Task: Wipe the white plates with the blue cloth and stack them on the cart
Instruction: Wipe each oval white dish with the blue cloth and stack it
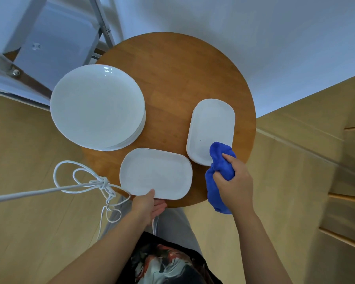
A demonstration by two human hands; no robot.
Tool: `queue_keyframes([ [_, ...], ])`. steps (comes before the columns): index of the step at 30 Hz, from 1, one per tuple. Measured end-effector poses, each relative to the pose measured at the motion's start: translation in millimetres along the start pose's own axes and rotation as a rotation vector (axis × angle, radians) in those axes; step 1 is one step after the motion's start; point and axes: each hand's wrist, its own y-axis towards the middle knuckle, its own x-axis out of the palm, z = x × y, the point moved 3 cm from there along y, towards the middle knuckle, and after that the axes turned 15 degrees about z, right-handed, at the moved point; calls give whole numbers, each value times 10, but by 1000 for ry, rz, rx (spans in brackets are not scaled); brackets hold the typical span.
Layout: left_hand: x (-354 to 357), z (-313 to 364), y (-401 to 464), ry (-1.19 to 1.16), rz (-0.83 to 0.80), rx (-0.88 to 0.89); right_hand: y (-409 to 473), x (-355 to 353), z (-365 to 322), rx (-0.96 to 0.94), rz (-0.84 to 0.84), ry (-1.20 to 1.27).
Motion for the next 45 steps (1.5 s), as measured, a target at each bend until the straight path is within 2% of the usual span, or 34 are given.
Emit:
queue_keyframes([
  [3,-20,61,-112,443,-104,17,31,22,1,6,-12,4],
  [5,92,238,-195,588,-108,136,76,38,-3,15,-6,11],
  [9,569,813,-312,686,76,750,227,69,-37,22,9,19],
  [10,695,925,-355,744,98,869,267,79,-47,18,7,18],
  [12,922,1073,-398,880,128,1000,339,98,-59,6,1,8],
  [15,1162,1163,-392,1078,148,1063,422,124,-66,-4,3,-1],
  [21,1264,1255,-367,1239,141,1146,523,146,-39,18,-22,5],
  [25,1221,1361,-425,1192,176,1211,561,129,-3,56,-16,9],
  [27,1173,1393,-450,1023,173,1287,582,108,4,75,-3,16],
  [29,1119,1397,-486,692,87,1268,603,60,-8,111,19,50],
  [31,1085,1402,-539,376,-32,1120,618,-10,-39,142,39,99],
  [33,1066,1400,-586,194,-117,977,611,-91,-109,137,39,154],
  [35,1036,1396,-636,121,-173,891,567,-165,-241,77,21,157],
  [37,1013,1381,-672,74,-273,773,476,-176,-419,-67,-36,80],
  [41,981,1261,-785,-63,-493,395,258,226,-658,-454,-386,-310],
  [43,927,1244,-807,-46,-475,426,188,445,-692,-494,-448,-444],
  [45,809,1283,-842,-34,-406,545,126,546,-733,-520,-414,-454],
])
